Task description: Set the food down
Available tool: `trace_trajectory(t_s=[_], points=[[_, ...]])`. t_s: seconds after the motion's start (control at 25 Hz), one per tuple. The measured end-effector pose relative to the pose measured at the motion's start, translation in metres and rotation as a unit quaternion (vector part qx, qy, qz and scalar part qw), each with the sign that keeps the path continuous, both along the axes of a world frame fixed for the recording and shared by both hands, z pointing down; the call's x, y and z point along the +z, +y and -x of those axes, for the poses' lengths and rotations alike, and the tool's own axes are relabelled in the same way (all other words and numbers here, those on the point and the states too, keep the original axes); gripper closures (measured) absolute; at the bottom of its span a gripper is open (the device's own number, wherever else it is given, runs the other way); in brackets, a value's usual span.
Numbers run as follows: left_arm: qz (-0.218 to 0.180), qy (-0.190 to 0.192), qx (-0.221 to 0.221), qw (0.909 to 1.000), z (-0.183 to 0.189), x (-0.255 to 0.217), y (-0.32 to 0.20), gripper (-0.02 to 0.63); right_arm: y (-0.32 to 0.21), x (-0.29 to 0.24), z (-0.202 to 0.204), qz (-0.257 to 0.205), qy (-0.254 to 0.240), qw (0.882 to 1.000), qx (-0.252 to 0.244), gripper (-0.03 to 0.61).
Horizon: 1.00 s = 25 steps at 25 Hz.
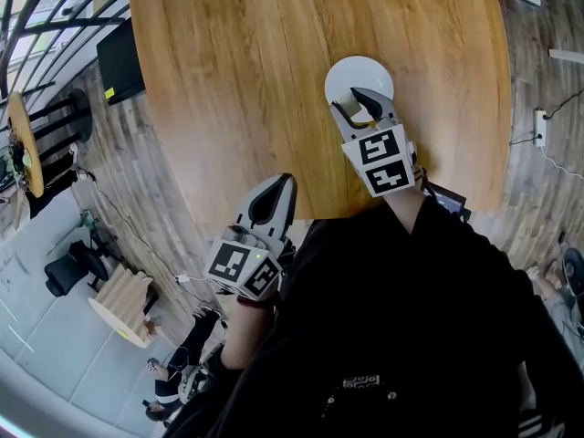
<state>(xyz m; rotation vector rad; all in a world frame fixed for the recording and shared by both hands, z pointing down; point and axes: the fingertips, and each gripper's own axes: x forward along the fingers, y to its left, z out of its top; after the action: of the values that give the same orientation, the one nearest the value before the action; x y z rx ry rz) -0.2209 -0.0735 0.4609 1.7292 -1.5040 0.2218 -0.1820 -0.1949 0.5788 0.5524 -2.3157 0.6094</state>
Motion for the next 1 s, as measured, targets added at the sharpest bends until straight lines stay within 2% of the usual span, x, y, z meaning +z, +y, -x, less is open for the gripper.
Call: trace_trajectory(t_s=[0.56,1.0], points=[[0.001,-0.002,-0.011,0.9999,0.000,-0.001,0.011,0.609,0.000,0.071,-0.008,0.007,0.077,0.997,-0.018,0.407],[0.003,0.001,-0.023,0.9997,0.007,0.002,0.017,0.609,-0.001,0.096,-0.010,0.009,0.106,0.994,-0.028,0.407]])
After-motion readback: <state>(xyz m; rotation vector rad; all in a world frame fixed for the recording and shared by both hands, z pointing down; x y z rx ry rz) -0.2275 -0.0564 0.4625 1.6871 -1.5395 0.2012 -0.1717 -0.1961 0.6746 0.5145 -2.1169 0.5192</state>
